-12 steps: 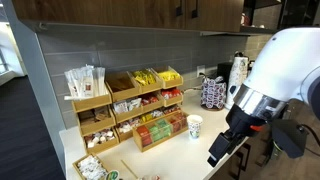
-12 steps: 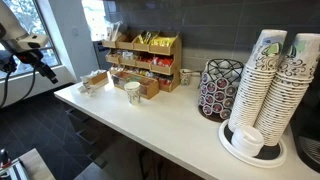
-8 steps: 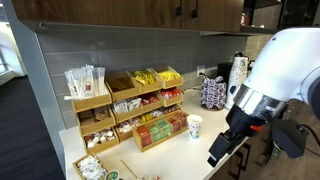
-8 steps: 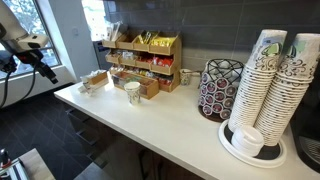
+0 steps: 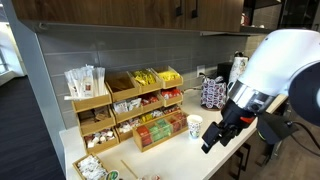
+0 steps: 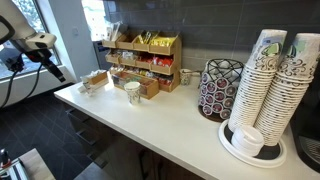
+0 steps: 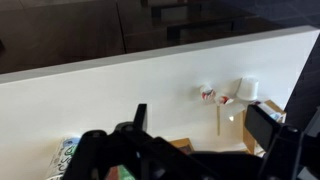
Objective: Remove the paper from inside the other paper cup, put it on the left side, pick up the paper cup on the right and put it in the paper cup on the left
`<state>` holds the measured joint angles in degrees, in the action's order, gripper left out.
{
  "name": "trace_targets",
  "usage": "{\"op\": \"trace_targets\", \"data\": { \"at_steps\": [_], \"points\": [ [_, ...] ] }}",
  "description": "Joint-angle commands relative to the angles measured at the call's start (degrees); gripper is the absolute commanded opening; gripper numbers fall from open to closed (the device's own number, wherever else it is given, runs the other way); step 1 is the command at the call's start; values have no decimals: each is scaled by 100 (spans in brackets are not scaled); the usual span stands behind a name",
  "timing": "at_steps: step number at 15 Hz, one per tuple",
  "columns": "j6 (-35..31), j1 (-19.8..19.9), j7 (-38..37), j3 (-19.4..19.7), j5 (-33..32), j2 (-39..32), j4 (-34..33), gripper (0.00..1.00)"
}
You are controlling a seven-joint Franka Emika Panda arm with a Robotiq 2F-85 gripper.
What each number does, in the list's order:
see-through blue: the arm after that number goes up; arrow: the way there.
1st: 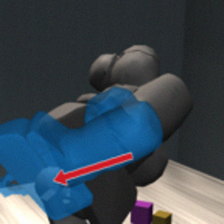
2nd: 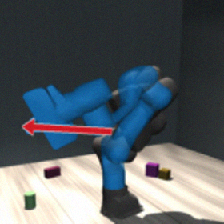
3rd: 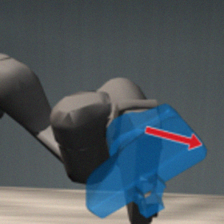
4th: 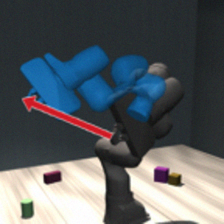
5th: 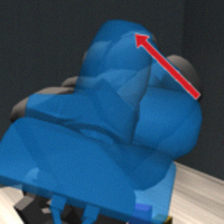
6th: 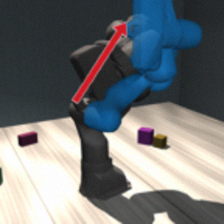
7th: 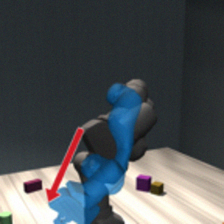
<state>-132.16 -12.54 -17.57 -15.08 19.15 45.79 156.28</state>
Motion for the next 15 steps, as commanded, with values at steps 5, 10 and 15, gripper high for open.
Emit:
{"op": "trace_targets", "data": {
  "at_steps": [5, 10, 15],
  "points": [
    [-568, 1406, -1456, -112, -536, -1657, -962, 100],
    [-519, 1855, -2835, -133, -1131, -2540, -1624, 100],
    [-537, 1568, -2919, 209, -1300, -2631, -1673, 100]
  ]
}}
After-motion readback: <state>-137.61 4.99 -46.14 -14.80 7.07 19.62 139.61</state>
